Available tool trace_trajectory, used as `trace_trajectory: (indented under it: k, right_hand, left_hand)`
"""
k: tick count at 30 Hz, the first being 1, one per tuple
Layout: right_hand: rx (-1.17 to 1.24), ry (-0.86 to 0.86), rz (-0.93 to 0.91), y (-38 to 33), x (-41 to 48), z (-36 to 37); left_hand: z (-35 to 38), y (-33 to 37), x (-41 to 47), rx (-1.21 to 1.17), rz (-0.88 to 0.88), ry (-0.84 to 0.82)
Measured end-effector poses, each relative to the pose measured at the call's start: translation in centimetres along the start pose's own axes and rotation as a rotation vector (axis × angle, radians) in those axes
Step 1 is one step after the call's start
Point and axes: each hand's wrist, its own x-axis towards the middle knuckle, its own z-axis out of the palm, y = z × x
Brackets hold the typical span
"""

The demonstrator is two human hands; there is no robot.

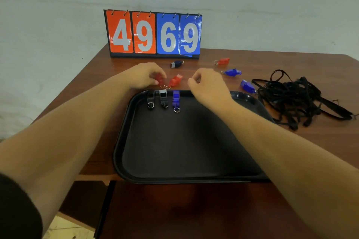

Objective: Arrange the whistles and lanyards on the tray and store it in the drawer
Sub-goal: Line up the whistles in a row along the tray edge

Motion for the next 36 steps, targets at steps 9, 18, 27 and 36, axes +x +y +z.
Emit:
trace_trajectory:
  k: [9,18,27,36]
  right_hand:
    - [-0.14,-0.313,-0.21,0.1,7.0,2.4]
    - [-0.018,-0.147,-0.165,0.1,7.4,2.4]
    - [0.719,-0.066,0.173,3.2,2.3,-2.1]
    - [0.878,-0.175,0.224,2.2,-2.6,-2.9]
  left_hand:
    - [-0.4,-1.4,-5.1,-0.617,-0.391,0.444]
    - [1.0,0.3,-6.9,-1.256,-0.441,0.552]
    - [1.7,0.3,-7.4,-0.944,-0.34,0.49]
    - [1.7,0.4,-8.9,-0.951,-0.32,0.534]
